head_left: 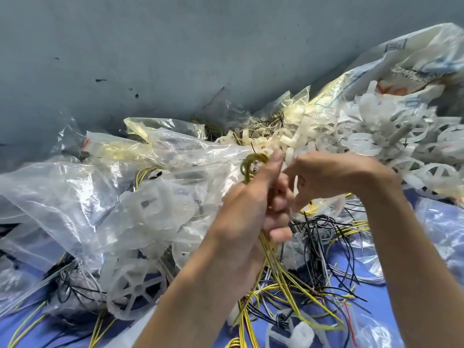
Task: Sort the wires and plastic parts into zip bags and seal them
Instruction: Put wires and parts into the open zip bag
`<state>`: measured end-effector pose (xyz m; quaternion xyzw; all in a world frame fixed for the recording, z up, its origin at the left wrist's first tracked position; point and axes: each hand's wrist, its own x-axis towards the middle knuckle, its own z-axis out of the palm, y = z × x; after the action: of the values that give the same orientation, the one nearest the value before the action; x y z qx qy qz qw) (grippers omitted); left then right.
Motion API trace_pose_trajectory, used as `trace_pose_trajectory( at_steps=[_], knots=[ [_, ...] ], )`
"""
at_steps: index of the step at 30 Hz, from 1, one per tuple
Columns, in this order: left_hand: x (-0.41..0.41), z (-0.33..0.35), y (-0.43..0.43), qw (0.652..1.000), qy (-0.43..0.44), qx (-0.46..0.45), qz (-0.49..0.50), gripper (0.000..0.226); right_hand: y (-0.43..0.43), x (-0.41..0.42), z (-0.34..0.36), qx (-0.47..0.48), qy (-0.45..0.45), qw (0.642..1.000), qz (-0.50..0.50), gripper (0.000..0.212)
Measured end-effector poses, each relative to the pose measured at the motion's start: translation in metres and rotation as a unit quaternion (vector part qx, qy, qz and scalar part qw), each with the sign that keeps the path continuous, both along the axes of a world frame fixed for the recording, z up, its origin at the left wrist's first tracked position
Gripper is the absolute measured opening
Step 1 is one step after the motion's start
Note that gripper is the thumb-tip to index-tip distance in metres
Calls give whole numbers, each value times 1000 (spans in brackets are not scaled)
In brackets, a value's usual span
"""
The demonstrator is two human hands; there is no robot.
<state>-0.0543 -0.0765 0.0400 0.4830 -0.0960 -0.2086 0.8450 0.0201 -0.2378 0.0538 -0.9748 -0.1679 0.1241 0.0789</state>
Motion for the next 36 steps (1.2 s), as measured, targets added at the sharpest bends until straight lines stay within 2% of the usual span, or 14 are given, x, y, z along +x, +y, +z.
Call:
trace_pose_trajectory(
  at_steps=[2, 6, 9, 10, 12, 15, 17, 19, 21, 24, 26, 30, 33, 36],
  knots=[
    [1, -4, -3, 999, 19, 18, -31, 30, 2, 5, -7, -24, -9, 1000, 3, 36],
    [4, -10, -4, 993, -23, 118, -12, 34, 4, 8, -12, -54, -13, 998, 7, 35],
    [7, -10, -1, 993, -13, 121, -7, 36, -1, 6, -9, -30, -11, 999, 12, 17],
    [8, -10, 1, 994, -7, 113, 1, 37, -5, 5, -7, 14, -17, 1000, 10, 10],
    [12, -8, 4, 995, -7, 88, 41, 39, -10, 2, 0, 159, -60, 985, -1, 9],
    [16, -6, 6, 986, -44, 23, 161, 47, -12, -2, 14, 382, -157, 911, 10, 12],
    [15, -4, 7, 972, -86, 5, 221, 47, -10, -10, 22, 446, -192, 874, 27, 9],
    [12, -3, 5, 960, -121, 23, 249, 43, -6, -18, 27, 457, -187, 868, 54, 13],
    [10, -5, 2, 952, -144, 70, 259, 33, -3, -26, 29, 473, -143, 864, 97, 15],
    [7, -6, -1, 947, -183, 147, 221, 26, 0, -34, 30, 471, -73, 865, 156, 16],
    [5, -6, -2, 950, -211, 146, 177, 24, 0, -36, 31, 468, -62, 864, 174, 13],
    [3, -4, 0, 952, -237, 126, 146, 13, 4, -31, 30, 467, -114, 867, 132, 14],
    [5, -4, 3, 964, -210, 97, 133, 22, 5, -27, 30, 455, -174, 865, 120, 15],
    [5, -2, 5, 971, -188, 92, 113, 23, 0, -26, 30, 473, -193, 851, 122, 19]
  ],
)
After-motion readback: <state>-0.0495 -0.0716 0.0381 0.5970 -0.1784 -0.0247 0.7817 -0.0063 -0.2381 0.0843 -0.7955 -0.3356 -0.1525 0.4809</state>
